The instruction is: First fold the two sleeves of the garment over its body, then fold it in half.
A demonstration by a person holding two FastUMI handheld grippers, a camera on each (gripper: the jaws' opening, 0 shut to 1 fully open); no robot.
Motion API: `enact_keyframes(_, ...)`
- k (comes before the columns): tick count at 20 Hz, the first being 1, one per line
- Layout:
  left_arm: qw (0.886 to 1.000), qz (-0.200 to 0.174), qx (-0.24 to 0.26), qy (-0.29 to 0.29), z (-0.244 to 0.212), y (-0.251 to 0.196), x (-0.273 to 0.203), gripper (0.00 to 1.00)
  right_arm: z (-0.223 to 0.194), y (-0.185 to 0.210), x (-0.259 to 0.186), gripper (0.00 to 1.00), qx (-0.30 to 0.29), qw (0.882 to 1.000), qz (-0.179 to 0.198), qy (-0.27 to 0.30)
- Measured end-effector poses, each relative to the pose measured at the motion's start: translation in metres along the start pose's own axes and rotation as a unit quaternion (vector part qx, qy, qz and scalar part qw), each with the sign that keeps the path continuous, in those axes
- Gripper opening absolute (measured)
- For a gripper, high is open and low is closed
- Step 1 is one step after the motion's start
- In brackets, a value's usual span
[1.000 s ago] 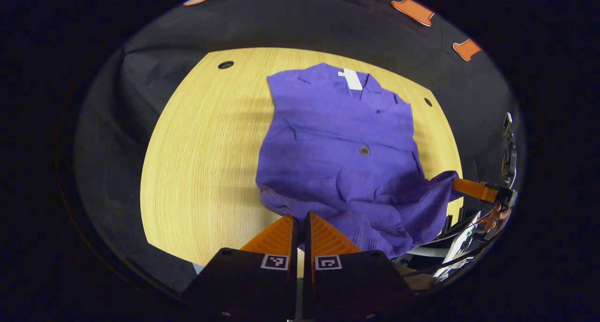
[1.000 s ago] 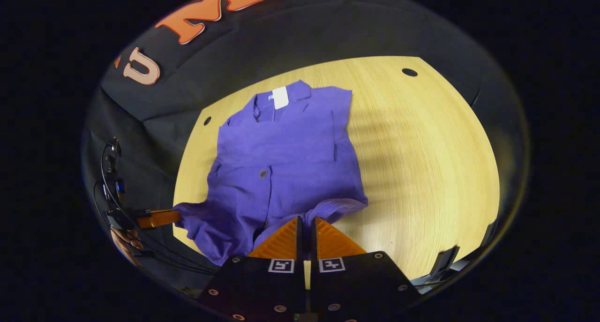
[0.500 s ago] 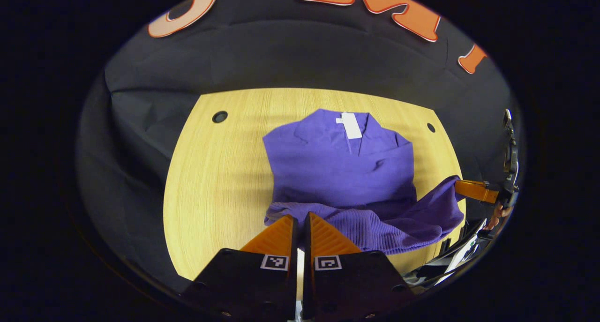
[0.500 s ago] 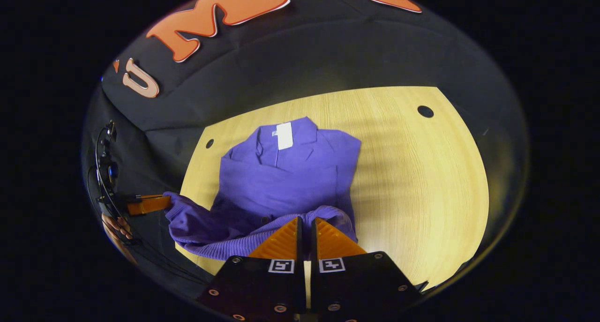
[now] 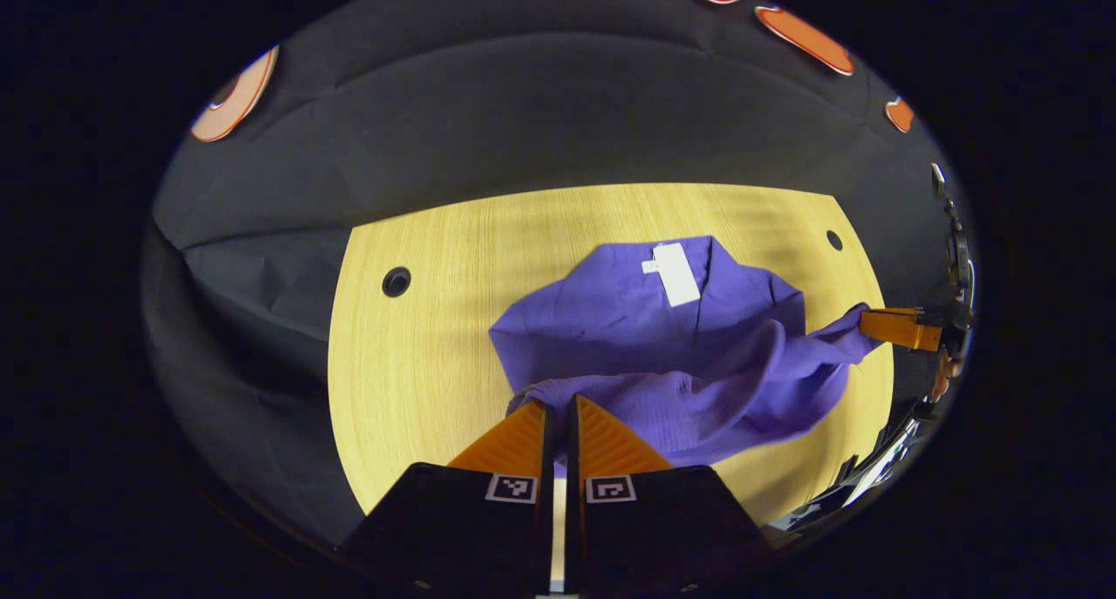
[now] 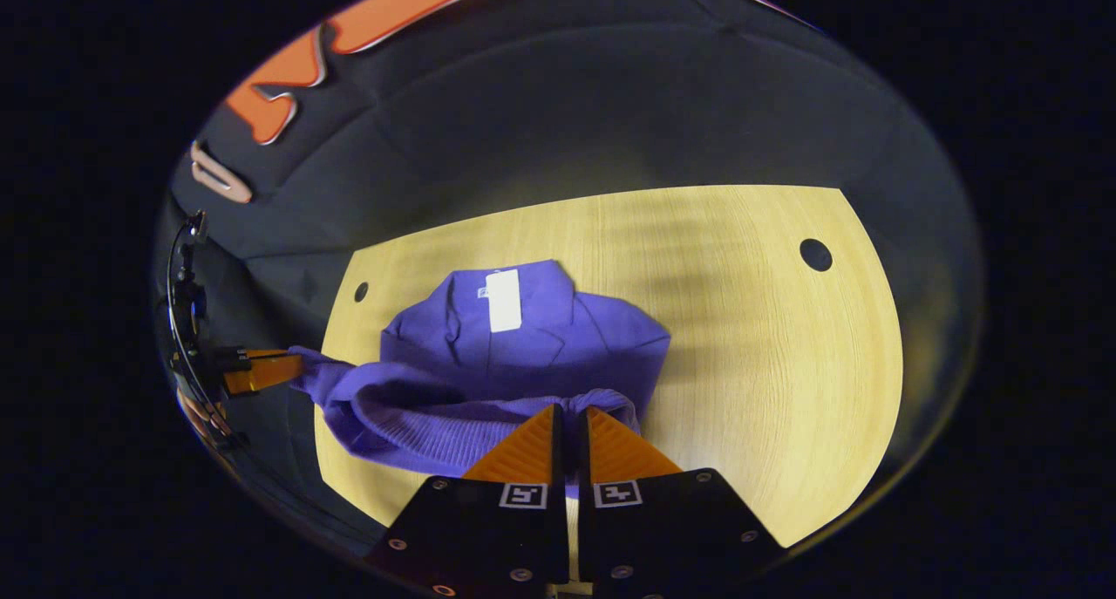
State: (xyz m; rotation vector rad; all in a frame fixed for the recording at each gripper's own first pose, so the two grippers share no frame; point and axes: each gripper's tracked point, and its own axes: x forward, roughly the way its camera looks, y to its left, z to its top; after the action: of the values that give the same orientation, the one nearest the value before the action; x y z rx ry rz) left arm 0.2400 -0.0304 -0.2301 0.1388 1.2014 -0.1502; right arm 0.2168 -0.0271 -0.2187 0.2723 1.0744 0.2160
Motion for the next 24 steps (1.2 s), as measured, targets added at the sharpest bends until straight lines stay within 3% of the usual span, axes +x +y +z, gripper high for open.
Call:
enact_keyframes(1,1.0,0.008,-0.016,-0.008,0.012,0.003,0.006,0.06,0.015,0.001,0.004,0.16,0.025,1.0,0.007,-0.013)
enact_keyframes(2,0.999,0.018,-0.026,-0.02,0.023,0.007,0.012,0.08,0.03,0.003,0.007,0.09,0.05,0.998,0.018,-0.029)
enact_keyframes(4,0.996,0.055,-0.024,-0.06,0.046,0.025,0.017,0.18,0.062,-0.003,0.0,0.19,0.082,0.994,0.028,-0.07)
enact_keyframes(5,0.993,0.069,-0.017,-0.091,0.059,0.032,0.014,0.22,0.076,-0.006,-0.006,0.32,0.09,0.991,0.032,-0.09)
enact_keyframes(7,0.983,0.093,-0.009,-0.156,0.084,0.039,-0.001,0.3,0.09,-0.019,-0.013,0.39,0.096,0.987,0.026,-0.125)
enact_keyframes(8,0.98,0.101,-0.003,-0.173,0.091,0.04,-0.011,0.41,0.092,-0.02,-0.018,0.4,0.092,0.986,0.022,-0.135)
enact_keyframes(11,0.969,0.114,-0.004,-0.218,0.097,0.033,-0.022,0.55,0.092,-0.026,-0.036,0.46,0.061,0.984,0.004,-0.166)
enact_keyframes(12,0.965,0.111,-0.01,-0.237,0.1,0.026,-0.031,0.66,0.091,-0.027,-0.046,0.5,0.049,0.983,-0.001,-0.179)
enact_keyframes(13,0.961,0.109,-0.016,-0.254,0.1,0.02,-0.037,0.67,0.091,-0.026,-0.056,0.59,0.036,0.981,-0.002,-0.192)
enact_keyframes(14,0.956,0.106,-0.025,-0.272,0.1,0.014,-0.044,0.78,0.089,-0.024,-0.067,0.63,0.023,0.978,-0.006,-0.207)
enact_keyframes(16,0.948,0.089,-0.04,-0.304,0.103,0.004,-0.066,0.88,0.089,-0.021,-0.091,0.76,-0.001,0.971,-0.019,-0.238)
enact_keyframes(19,0.935,0.067,-0.054,-0.343,0.095,0.0,-0.113,0.9,0.085,-0.013,-0.129,0.91,-0.019,0.959,-0.031,-0.281)
enact_keyframes(24,0.904,0.058,-0.067,-0.418,0.067,-0.011,-0.181,0.92,0.077,0.006,-0.192,0.95,-0.045,0.932,-0.04,-0.357)
